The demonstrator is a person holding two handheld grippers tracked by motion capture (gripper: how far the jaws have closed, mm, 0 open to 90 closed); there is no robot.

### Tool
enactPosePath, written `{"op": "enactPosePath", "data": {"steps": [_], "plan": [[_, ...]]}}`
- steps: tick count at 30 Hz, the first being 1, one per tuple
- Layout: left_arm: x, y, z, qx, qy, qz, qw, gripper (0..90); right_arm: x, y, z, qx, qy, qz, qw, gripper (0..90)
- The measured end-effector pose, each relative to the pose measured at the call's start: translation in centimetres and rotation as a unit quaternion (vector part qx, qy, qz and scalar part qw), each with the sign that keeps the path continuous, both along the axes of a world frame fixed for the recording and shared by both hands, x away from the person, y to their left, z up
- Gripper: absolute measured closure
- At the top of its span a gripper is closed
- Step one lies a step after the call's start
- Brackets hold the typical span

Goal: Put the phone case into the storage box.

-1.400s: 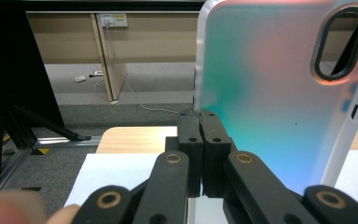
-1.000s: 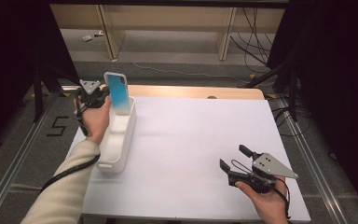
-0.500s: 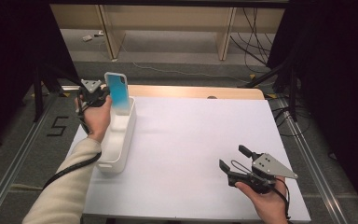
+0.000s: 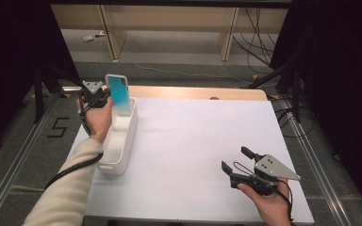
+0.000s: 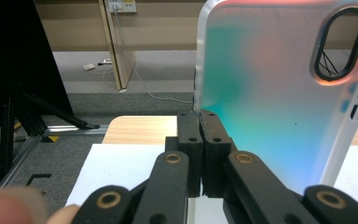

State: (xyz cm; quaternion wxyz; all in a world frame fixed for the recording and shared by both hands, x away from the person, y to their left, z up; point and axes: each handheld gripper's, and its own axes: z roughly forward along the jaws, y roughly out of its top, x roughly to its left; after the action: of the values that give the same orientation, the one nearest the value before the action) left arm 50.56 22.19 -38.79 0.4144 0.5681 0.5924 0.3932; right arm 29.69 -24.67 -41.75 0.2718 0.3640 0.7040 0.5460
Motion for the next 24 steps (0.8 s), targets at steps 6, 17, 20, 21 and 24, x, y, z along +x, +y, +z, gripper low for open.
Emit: {"op": "enactPosePath", "data": {"steps": [6,17,20,21,24], "plan": [[0.4,-0.1,-0.1,0.002,0.003,0.001,1.0000,88.3,0.0,0.0,0.0,0.000,0.001,0.001,1.0000,16.7],[1.1,-0.3,-0.4,0.005,0.009,0.001,0.9999,88.3,0.1,0.0,-0.1,0.001,0.001,0.003,1.0000,16.7],[1.2,-0.3,-0.5,0.005,0.010,0.002,0.9999,88.3,0.1,0.0,-0.1,0.003,0.002,0.004,1.0000,16.7],[1.2,-0.3,-0.5,0.005,0.012,0.002,0.9999,88.3,0.0,0.0,-0.1,0.000,0.001,0.002,1.0000,16.7],[1.4,-0.2,-0.7,0.006,0.015,0.004,0.9999,88.3,0.0,0.0,0.0,0.001,0.001,0.002,1.0000,16.7]]}}
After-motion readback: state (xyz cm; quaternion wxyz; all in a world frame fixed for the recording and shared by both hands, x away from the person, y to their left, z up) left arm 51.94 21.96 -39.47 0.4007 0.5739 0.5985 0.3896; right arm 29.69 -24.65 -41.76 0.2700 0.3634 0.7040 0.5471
